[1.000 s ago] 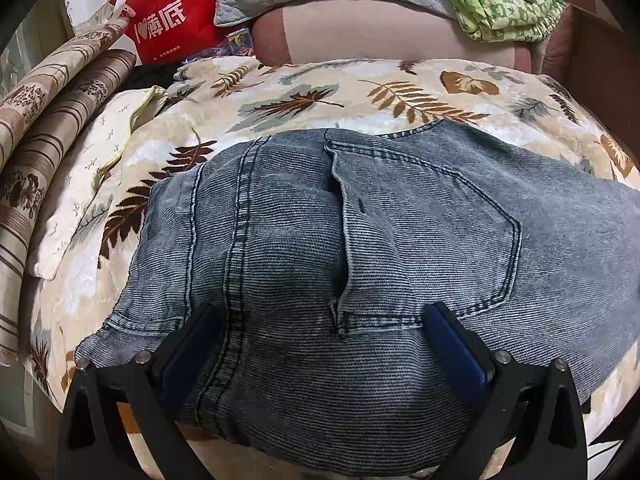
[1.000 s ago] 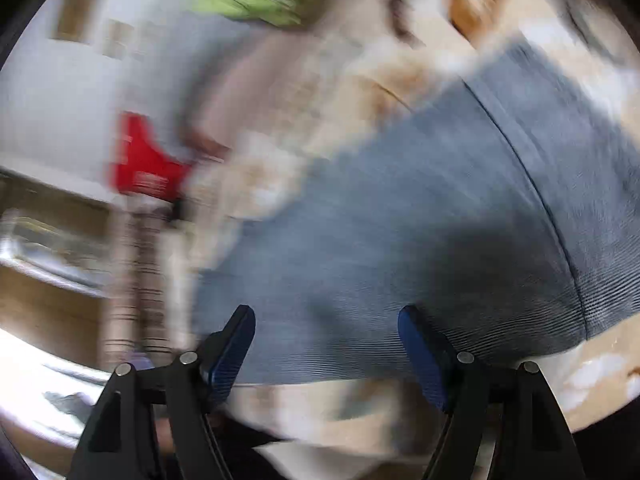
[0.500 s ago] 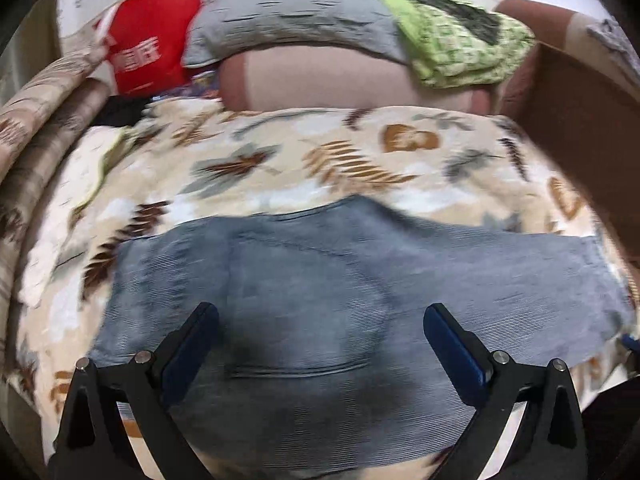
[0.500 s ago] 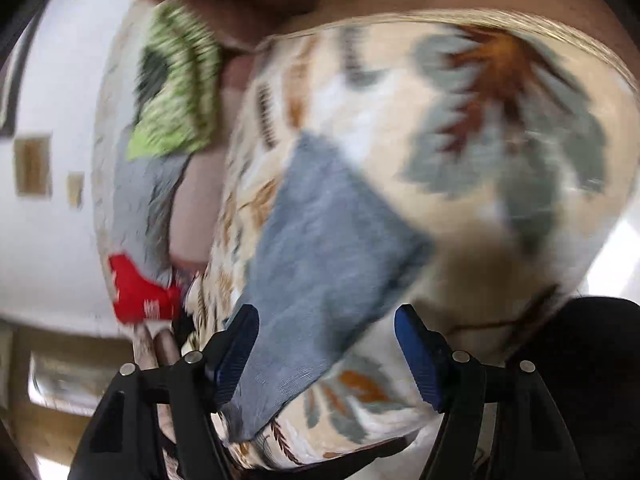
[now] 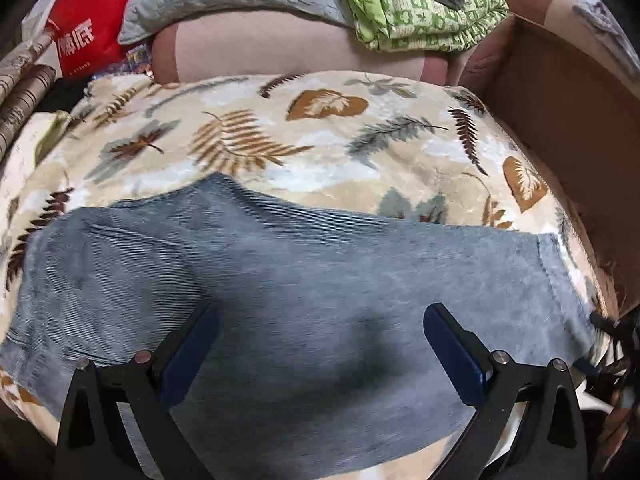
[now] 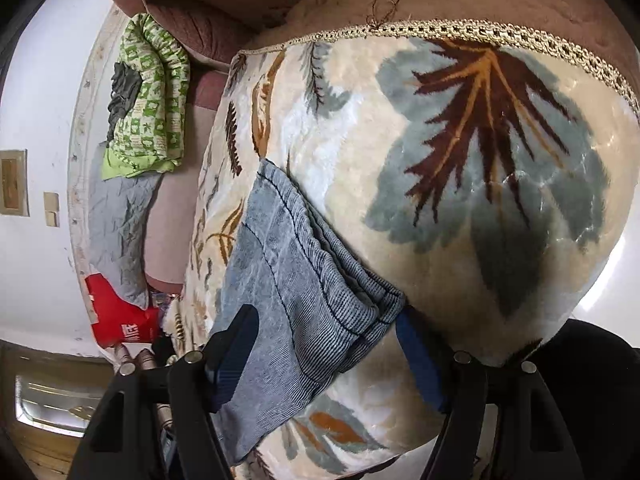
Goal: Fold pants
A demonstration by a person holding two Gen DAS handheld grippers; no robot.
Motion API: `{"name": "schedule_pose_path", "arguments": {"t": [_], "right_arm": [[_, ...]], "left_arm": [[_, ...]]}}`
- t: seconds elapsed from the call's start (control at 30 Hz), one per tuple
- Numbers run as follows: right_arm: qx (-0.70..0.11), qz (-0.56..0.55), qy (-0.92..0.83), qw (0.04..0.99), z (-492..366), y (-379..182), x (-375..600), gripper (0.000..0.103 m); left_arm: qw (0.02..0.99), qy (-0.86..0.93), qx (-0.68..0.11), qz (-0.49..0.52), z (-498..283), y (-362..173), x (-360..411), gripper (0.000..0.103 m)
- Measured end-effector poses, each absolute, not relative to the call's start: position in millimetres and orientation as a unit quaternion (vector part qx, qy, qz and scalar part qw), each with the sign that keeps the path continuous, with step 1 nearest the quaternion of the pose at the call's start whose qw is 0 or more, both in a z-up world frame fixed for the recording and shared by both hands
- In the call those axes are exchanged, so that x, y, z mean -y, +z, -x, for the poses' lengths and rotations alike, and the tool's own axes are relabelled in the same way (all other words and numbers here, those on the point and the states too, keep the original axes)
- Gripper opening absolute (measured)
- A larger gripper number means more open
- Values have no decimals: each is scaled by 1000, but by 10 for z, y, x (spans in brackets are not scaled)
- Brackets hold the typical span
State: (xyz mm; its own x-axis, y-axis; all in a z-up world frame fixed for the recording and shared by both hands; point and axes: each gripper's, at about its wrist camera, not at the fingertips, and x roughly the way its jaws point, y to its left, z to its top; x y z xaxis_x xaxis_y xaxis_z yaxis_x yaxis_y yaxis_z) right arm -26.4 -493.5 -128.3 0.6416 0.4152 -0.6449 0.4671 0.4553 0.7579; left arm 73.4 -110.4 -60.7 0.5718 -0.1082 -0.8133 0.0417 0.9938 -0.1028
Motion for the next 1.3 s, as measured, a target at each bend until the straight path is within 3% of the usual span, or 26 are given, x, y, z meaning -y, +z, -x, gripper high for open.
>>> {"name": "schedule_pose_path", "arguments": {"t": [0.13, 0.23, 0.53, 1.3], "right_arm": [[-428, -511, -21, 746, 239, -1276, 4909, 75], [-430, -513, -20, 743, 219, -1283, 4913, 75], [-436, -506, -21, 744, 184, -1267, 4884, 80], [-415, -565, -3, 713, 287, -1357, 5003, 80]], "left_arm": [[881, -47, -470, 1, -862, -752, 1406, 102], [848, -36, -523, -75, -970, -1186, 1624, 103], [860, -42, -504, -69, -939, -1161, 1599, 103], [861, -45, -504, -43, -932, -1001, 1609, 103]]}}
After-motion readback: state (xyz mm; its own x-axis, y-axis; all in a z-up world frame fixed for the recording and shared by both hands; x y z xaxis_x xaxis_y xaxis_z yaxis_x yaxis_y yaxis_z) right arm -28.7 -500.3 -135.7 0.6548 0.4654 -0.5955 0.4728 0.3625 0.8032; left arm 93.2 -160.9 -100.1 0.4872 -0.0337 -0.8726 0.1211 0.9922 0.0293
